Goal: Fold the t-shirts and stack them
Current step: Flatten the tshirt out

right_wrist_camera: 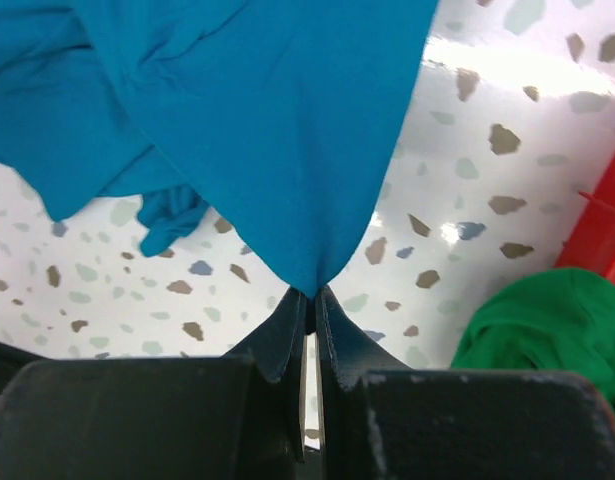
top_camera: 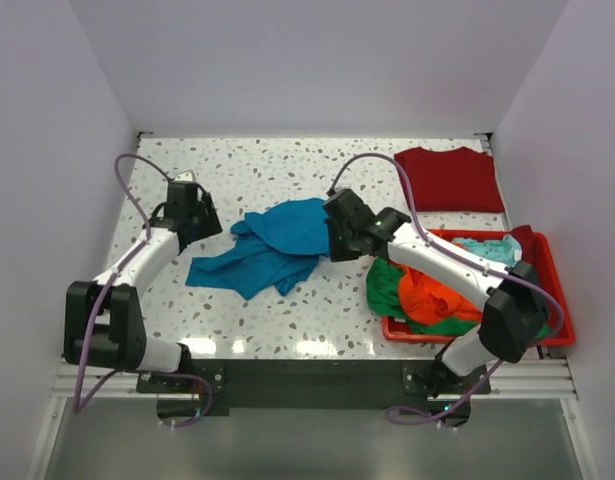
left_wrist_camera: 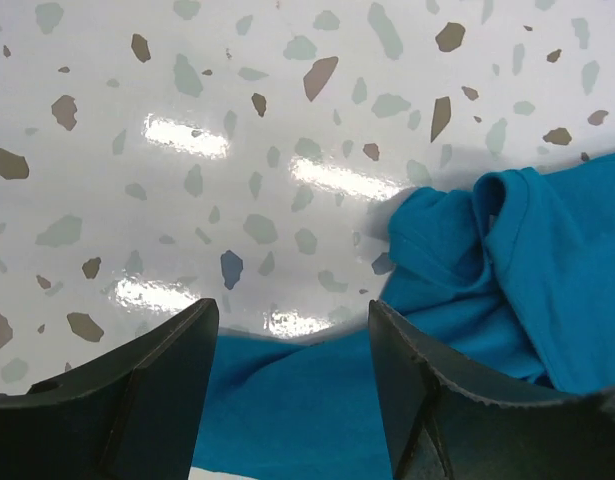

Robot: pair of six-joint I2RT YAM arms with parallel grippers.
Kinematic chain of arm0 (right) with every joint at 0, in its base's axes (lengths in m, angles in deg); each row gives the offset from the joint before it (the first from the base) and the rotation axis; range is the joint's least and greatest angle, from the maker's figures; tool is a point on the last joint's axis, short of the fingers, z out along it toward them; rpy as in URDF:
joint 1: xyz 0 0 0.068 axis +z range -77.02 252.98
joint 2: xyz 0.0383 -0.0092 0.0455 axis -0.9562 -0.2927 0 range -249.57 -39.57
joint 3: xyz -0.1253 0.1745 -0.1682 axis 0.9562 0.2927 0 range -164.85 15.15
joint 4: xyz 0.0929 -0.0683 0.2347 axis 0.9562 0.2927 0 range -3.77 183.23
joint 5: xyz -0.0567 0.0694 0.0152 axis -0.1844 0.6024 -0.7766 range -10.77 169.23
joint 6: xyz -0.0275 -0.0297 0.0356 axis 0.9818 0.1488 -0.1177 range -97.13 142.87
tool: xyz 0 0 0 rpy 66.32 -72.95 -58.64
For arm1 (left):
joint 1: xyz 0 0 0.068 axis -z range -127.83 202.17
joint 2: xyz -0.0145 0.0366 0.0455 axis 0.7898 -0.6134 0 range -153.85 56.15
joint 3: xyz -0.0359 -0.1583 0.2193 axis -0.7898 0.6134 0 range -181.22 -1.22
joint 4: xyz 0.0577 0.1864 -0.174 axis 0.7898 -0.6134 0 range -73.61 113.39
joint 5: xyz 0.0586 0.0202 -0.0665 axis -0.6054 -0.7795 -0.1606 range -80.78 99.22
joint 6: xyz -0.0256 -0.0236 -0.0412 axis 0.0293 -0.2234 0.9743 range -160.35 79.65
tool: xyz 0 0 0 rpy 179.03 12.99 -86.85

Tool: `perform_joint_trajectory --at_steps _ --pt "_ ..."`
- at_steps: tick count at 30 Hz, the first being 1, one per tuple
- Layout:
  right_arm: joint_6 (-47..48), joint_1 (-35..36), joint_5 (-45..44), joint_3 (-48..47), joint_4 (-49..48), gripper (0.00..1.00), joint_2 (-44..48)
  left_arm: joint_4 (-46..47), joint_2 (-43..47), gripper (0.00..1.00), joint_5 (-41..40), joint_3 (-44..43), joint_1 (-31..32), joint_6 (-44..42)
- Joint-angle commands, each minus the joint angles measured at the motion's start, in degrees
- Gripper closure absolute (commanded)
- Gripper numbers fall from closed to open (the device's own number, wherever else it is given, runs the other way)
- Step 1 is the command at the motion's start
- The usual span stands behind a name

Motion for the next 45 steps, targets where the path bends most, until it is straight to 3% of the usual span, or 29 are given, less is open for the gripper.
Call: perform_joint_trajectory --at_steps 1,7,13,23,45 --pt "-1.88 -1.13 -2.08 3.22 1.41 0.97 1.01 2.09 5.48 0.34 1.44 1.04 1.09 -1.84" --pt "-2.85 -1.48 0.99 4.82 -1.4 0.97 -1.7 -3.62 18.13 0.35 -5.07 8.23 11.8 1.41" --pt "-1.71 -1.4 2.93 2.36 -1.67 0.98 -4.96 -6.17 22.1 0.37 -2.6 16.06 13.93 6.68" --pt "-1.88 -1.48 3.9 2.09 -2.02 0.98 -4.52 -2.66 12.27 0.39 -1.73 15.81 13.84 4.05" --pt "-2.05 -1.92 4.42 2.53 -1.67 0.97 -5.31 2.53 6.9 0.57 -2.69 14.14 13.75 1.24"
